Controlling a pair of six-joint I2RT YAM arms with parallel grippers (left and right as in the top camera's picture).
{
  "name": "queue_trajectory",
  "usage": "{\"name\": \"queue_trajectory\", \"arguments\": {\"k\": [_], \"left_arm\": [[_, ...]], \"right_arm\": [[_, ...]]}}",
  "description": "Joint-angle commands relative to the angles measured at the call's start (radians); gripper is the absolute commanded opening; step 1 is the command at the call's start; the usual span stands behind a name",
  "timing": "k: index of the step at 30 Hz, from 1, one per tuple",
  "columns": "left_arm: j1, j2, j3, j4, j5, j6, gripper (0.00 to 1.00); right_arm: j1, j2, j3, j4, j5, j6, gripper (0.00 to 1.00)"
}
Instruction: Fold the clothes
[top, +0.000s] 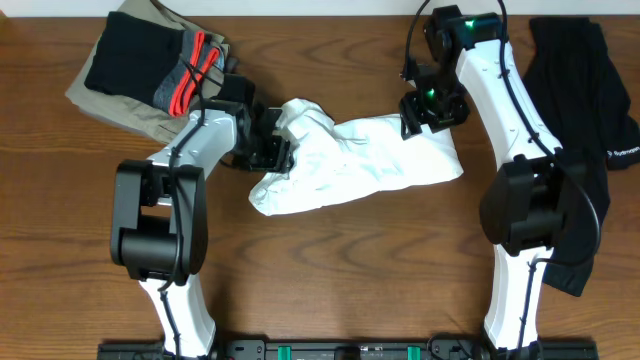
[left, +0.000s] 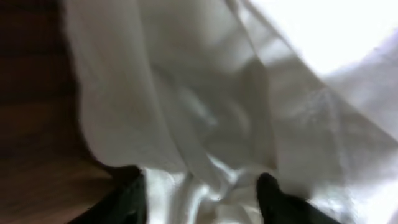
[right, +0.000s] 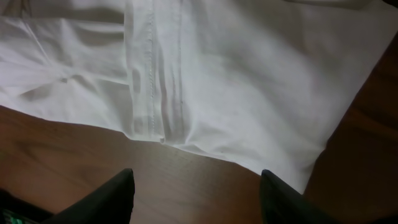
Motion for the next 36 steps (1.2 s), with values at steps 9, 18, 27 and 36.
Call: {"name": "queue_trajectory", "arguments": {"k": [9, 18, 27, 36], "left_arm": [[0.024, 0.062, -0.013, -0.003, -0.323, -0.23, 0.06], [0.026, -0.011, 0.026, -0.09, -0.323, -0.23, 0.06], [0.026, -0.138, 0.031, -0.105, -0.32, -0.233, 0.06], [0.027, -0.153, 0.031, -0.124, -0.32, -0.233, 0.06]], "right_arm": [[-0.005, -0.027, 0.015, 0.001, 0.002, -0.011, 0.62], [0.012, -0.025, 0.004, 0.01, -0.009, 0.005, 0.53], [0.062, -0.025, -0.205, 0.19, -0.122, 0.021, 0.01], [0.006, -0.025, -0.405, 0.383, -0.153, 0.073, 0.01]]}}
